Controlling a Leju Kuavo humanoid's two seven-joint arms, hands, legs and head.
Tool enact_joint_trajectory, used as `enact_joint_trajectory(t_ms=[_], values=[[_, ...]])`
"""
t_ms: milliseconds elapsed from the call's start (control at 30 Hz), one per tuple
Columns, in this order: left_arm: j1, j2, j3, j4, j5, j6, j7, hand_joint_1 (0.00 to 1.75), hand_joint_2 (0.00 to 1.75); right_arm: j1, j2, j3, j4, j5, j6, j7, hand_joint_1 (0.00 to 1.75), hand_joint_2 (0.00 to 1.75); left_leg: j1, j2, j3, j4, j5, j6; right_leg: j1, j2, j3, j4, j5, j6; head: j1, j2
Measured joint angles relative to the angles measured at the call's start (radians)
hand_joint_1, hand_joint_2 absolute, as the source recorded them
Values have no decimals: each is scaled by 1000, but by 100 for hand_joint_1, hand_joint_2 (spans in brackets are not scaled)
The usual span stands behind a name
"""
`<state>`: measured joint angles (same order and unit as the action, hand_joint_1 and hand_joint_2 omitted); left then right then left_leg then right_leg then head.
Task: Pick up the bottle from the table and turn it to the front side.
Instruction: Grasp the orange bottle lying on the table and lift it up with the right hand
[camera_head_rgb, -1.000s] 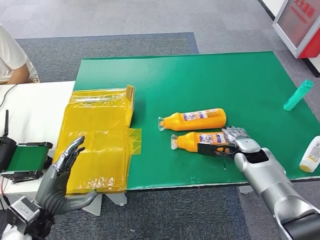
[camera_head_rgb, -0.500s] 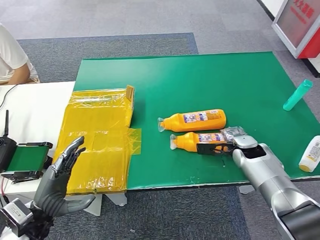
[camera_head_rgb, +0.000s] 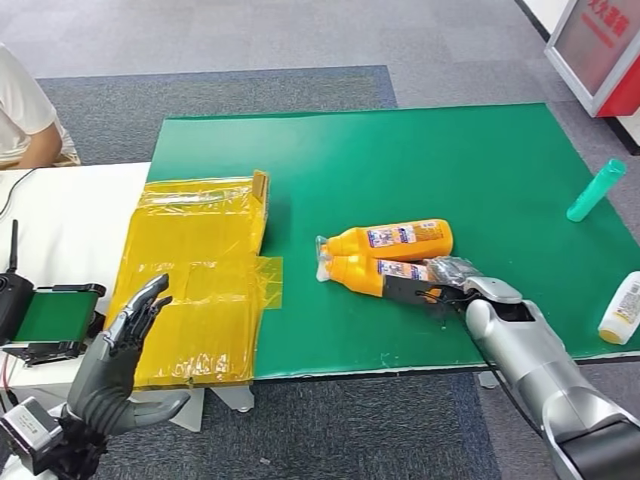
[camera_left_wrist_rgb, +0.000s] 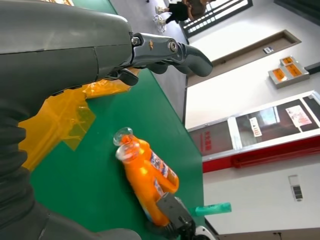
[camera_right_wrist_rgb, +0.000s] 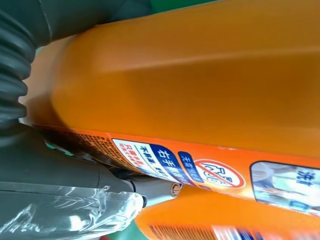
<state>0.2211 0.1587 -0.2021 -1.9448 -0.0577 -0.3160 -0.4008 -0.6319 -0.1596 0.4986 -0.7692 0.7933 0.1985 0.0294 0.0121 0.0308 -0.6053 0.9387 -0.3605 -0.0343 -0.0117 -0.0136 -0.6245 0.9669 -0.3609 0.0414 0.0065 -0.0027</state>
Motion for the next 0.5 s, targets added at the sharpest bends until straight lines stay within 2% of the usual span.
enact_joint_trajectory(t_ms=[100, 300, 400, 500], values=[[9, -2, 6, 1, 16, -6, 0, 0, 175, 91, 0, -50, -122, -131, -45, -48, 175, 175, 0, 0, -1, 0, 0, 0, 0, 0, 0, 0, -1, 1, 0, 0], [21, -21, 49, 1, 89, -8, -38, 0, 175, 383, 46, -176, -527, -587, -62, -213, 175, 175, 0, -2, -2, 0, -3, 0, 1, -2, -1, 0, -5, 0, 0, 0], [20, -38, 79, 0, 128, -7, -42, 0, 175, 511, 74, -189, -718, -697, -75, -269, 175, 175, 1, -2, -2, 0, -5, -1, 1, -2, -1, 1, -7, 0, 0, 0], [5, -55, 96, 0, 177, -8, -26, 0, 175, 579, 96, -189, -843, -718, -126, -315, 175, 175, 0, -2, -2, 0, -5, -1, 0, -2, -1, 1, -7, 0, 0, 0]])
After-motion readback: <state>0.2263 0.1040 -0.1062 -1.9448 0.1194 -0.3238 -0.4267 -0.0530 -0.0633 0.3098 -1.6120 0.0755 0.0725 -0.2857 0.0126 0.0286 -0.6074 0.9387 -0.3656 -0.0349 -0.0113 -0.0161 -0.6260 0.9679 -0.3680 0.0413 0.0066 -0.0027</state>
